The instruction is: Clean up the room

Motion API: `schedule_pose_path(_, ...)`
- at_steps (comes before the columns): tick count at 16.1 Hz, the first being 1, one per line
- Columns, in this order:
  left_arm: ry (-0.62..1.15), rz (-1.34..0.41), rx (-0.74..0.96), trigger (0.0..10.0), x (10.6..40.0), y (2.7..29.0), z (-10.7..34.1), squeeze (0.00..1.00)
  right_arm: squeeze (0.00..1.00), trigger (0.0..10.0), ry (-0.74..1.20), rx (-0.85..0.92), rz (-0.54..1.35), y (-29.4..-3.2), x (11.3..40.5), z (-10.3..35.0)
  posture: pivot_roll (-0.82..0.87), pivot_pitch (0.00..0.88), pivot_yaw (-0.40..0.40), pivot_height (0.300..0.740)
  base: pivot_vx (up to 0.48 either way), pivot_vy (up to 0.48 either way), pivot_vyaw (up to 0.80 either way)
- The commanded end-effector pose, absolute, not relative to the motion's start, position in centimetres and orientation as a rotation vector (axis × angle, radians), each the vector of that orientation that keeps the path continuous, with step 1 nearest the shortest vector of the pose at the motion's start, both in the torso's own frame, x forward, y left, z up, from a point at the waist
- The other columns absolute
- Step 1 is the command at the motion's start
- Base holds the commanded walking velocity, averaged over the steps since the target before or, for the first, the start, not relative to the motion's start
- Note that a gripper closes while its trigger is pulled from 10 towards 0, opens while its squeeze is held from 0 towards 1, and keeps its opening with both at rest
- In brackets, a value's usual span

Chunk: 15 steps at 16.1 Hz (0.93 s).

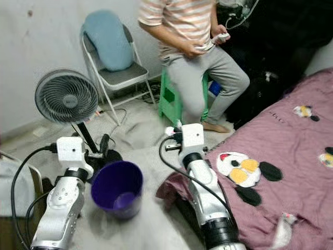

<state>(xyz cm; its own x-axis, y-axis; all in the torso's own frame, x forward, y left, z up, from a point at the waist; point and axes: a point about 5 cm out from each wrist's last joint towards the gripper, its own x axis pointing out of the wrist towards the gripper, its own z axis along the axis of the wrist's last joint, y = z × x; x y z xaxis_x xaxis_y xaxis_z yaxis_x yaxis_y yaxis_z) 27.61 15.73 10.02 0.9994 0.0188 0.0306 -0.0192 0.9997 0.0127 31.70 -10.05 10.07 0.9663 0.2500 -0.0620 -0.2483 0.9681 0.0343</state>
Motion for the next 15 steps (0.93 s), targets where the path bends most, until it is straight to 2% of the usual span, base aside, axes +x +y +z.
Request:
schedule_pose_path(1, -0.039, 0.06, 0.037, 10.0, 27.4, 16.7, 10.1, 0.0, 0.0, 10.0, 0.049, 0.032, 0.296, -8.9, 32.1, 10.6, 0.03, 0.0, -0.027, 0.74, 0.0, 0.0, 0.0)
schedule_pose_path(2, -0.046, 0.125, 0.04, 10.0, 26.7, 17.7, 10.2, 0.0, 0.0, 10.0, 0.054, 0.03, 0.354, -7.7, 32.5, 10.8, 0.1, 0.0, -0.079, 0.74, 0.0, 0.0, 0.0)
schedule_pose_path(3, -0.046, 0.168, 0.047, 10.0, 25.9, 18.5, 10.1, 0.0, 0.0, 10.0, 0.061, 0.03, 0.391, -6.8, 32.7, 10.8, 0.12, 0.0, -0.095, 0.74, 0.0, 0.0, 0.0)
schedule_pose_path(9, -0.038, 0.194, 0.051, 10.0, 25.2, 18.9, 9.7, 0.0, 0.0, 10.0, 0.05, 0.027, 0.438, -5.6, 32.5, 11.0, 0.11, 0.0, -0.104, 0.74, 0.0, 0.0, 0.0)
schedule_pose_path(15, -0.03, 0.13, 0.019, 10.0, 26.6, 17.2, 9.8, 0.0, 0.0, 10.0, 0.018, -0.016, 0.377, -7.7, 32.8, 11.3, 0.0, 0.0, -0.06, 0.74, 0.0, 0.0, 0.8)
